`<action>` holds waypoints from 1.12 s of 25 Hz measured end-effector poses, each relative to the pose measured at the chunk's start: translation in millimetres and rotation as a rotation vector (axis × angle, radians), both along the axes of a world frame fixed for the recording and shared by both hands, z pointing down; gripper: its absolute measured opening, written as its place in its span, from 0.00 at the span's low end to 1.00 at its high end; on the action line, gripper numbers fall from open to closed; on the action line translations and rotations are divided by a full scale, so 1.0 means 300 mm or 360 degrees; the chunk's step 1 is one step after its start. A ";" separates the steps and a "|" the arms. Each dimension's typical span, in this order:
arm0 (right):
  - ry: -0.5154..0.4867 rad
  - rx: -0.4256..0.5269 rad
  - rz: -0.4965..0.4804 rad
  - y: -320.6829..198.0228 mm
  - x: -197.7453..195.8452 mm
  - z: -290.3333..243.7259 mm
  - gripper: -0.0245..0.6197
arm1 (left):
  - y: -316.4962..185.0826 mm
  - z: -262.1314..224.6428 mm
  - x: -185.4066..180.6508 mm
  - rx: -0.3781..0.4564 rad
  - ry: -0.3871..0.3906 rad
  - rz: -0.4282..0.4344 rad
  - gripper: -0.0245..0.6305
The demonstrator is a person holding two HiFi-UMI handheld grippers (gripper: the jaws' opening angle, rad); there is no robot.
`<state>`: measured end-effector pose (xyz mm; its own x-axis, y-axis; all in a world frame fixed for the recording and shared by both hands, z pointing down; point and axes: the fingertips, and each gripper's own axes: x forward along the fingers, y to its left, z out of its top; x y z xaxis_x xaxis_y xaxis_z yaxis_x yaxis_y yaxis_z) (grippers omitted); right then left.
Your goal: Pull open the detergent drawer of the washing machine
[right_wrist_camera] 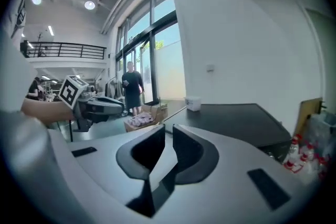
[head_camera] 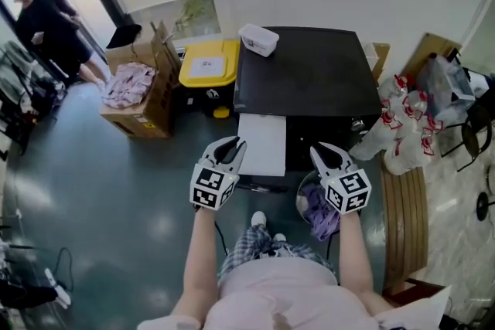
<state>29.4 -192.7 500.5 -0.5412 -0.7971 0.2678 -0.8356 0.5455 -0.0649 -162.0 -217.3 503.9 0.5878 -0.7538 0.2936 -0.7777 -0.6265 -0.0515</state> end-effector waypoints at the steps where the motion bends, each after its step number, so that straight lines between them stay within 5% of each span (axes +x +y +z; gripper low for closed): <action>1: -0.0004 0.0046 0.0060 -0.007 0.031 -0.022 0.13 | -0.008 -0.017 -0.002 0.0024 0.0015 -0.0036 0.15; 11: -0.0090 0.0312 0.0425 -0.018 0.215 -0.153 0.07 | -0.056 -0.102 -0.023 0.0151 0.0097 -0.0249 0.08; 28: -0.0071 0.0352 0.0511 -0.001 0.278 -0.160 0.06 | -0.038 -0.117 0.024 0.0174 0.0123 -0.0218 0.08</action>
